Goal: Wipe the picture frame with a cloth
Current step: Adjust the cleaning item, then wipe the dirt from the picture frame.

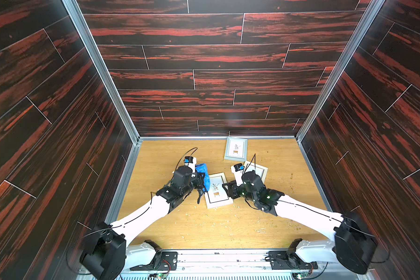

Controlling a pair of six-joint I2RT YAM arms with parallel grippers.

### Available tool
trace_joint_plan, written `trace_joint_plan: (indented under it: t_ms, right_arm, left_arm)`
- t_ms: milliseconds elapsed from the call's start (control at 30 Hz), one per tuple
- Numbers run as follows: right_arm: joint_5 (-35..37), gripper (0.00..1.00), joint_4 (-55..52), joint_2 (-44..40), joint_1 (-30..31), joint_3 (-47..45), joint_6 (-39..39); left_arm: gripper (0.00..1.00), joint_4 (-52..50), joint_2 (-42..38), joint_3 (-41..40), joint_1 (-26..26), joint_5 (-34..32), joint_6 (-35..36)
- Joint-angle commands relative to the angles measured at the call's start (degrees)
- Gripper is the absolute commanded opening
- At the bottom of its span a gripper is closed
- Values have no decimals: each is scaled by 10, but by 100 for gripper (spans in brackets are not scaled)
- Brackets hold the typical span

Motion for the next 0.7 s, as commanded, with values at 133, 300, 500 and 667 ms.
trace_joint_plan:
  t_ms: [133, 300, 500, 667]
  right_arm:
    - [71, 55, -111, 130, -30, 38, 95]
    - [-6, 54, -51, 142, -32, 19, 90]
    - [-41, 55, -24, 168, -33, 13, 86]
    - [-41, 55, -33, 202, -32, 26, 85]
  left_arm:
    - [0, -184, 143, 114, 3, -31, -14]
    - [0, -202, 217, 167, 3, -8, -30]
    - [0, -222, 286, 213, 3, 5, -34]
    - [0, -228, 325, 225, 3, 16, -38]
